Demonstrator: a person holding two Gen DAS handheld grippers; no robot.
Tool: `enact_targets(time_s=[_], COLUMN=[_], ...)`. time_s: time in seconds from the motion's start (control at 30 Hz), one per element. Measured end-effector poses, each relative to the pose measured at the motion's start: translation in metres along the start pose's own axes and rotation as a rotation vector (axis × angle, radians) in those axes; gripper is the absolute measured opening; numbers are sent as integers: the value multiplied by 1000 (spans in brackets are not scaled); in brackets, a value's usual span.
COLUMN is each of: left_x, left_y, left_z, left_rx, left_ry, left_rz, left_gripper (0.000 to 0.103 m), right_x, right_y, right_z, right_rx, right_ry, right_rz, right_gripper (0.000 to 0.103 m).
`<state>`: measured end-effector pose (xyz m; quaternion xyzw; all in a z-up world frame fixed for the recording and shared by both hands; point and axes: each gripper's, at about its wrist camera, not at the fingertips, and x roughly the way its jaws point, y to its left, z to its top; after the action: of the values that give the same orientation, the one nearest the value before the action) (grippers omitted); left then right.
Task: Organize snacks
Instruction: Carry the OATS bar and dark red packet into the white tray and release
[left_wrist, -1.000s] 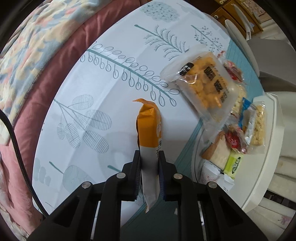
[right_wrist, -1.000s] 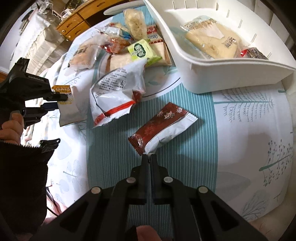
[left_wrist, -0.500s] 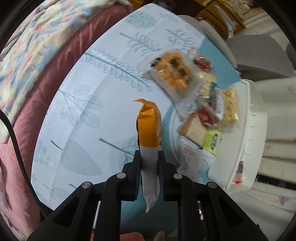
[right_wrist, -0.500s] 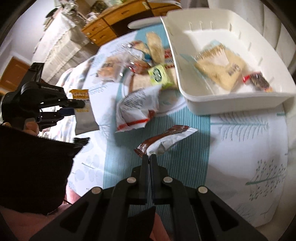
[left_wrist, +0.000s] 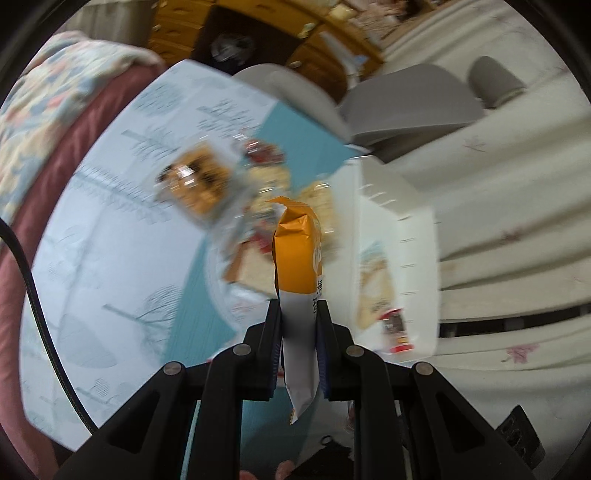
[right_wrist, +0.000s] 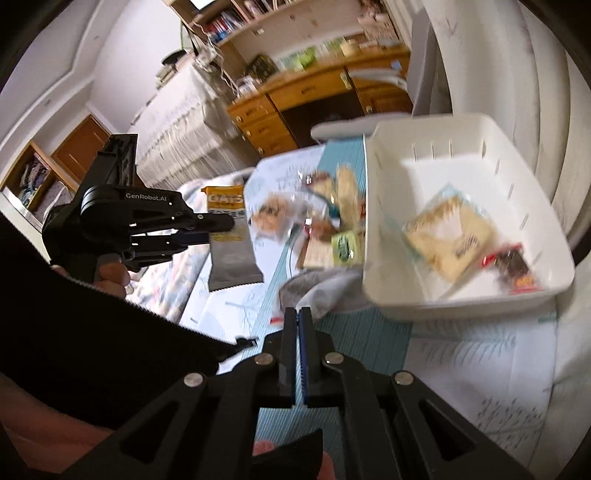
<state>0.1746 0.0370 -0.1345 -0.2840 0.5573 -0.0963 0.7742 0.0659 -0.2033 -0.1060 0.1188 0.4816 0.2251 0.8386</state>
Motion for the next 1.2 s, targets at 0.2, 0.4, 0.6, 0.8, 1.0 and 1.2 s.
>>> enact_targets(time_s=[0.2, 0.4, 0.6, 0.8, 1.0, 1.2], left_x=[9, 32, 59, 80, 89, 84], left_y=[-41, -85, -117, -144, -152, -147], left_z=[-2, -7, -16, -26, -30, -27], left_rx=[84, 177, 245, 314, 319, 302], left_ry=[-27, -13, 23, 44, 58, 35], left_rz=[-43, -65, -82, -84, -63, -25], left_gripper=[15, 15, 15, 16, 22, 35], right_x=[-13, -23, -32, -35, -33, -27], right_y=[-20, -44, -65, -83, -96, -110], right_z=[9, 13, 18, 28, 37, 41], right_rx=[-9, 6, 36, 54, 73, 125], right_ry=[-56, -88, -137, -173, -190, -191], right_rz=[-16, -33, -59, -83, -100, -137], right_gripper=[1, 1, 1, 1, 1, 1])
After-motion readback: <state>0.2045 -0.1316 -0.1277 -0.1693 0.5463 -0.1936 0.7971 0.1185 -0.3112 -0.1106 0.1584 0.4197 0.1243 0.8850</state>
